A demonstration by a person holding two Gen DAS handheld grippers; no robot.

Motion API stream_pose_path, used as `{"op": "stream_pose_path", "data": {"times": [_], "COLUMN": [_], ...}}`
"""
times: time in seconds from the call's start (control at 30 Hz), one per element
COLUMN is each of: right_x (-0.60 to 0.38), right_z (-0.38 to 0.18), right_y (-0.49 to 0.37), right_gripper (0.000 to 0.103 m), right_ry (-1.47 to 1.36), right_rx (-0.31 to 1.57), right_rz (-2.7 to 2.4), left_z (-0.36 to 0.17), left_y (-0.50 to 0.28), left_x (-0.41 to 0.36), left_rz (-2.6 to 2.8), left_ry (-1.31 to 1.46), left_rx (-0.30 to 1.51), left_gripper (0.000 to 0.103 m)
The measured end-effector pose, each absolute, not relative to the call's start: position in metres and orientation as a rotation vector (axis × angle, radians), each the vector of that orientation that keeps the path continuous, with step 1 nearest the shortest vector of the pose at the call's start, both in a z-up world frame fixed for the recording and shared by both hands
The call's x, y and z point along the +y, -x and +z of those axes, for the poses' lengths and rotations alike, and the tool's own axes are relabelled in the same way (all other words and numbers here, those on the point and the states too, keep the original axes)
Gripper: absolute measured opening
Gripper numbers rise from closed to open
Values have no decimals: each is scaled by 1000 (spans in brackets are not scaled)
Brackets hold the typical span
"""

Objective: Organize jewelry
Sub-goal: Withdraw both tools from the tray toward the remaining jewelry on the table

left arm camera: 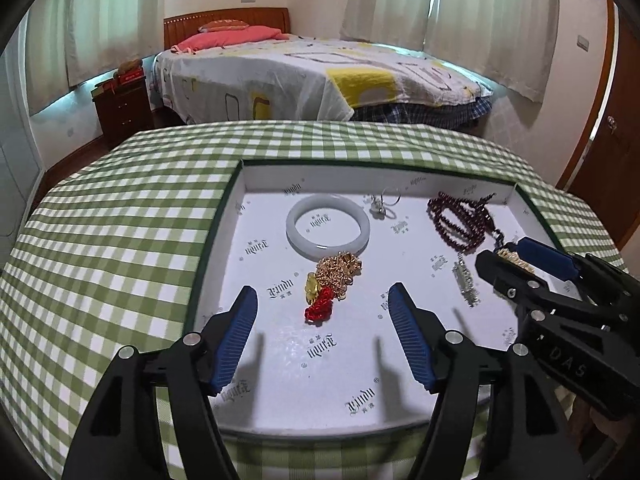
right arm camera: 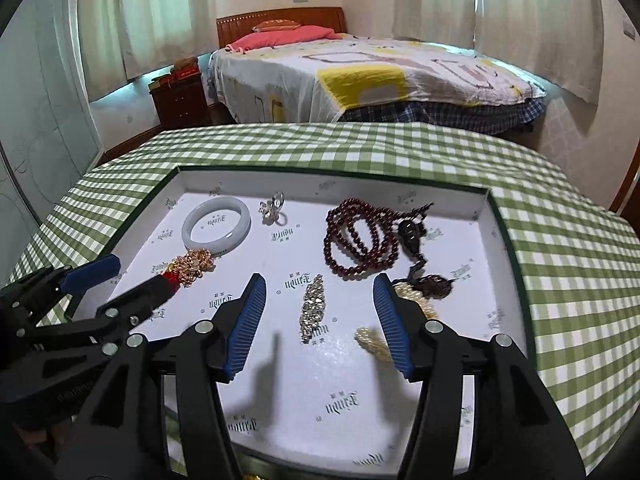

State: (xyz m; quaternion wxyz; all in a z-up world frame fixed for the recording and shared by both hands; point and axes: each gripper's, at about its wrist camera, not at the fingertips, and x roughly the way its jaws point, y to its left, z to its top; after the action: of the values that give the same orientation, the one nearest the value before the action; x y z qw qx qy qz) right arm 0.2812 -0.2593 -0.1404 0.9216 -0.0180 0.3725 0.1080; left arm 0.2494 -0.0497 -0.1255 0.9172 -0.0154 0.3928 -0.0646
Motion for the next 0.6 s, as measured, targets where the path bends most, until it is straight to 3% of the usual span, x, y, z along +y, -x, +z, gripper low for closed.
{"op": "stream_pose_path", "data": {"times": [0.6], "right_x": [-316], "right_z": [-109], "right_y": [-210], "right_gripper": [55], "right_ry": [118], "right_rx": [725], "right_rz": [199], "left_z": [-106], "left_y": [-187], "left_x": [-79], "left_rz": [-174], "left_ry": [47], "left_rx": [781], "left_gripper": [66]}}
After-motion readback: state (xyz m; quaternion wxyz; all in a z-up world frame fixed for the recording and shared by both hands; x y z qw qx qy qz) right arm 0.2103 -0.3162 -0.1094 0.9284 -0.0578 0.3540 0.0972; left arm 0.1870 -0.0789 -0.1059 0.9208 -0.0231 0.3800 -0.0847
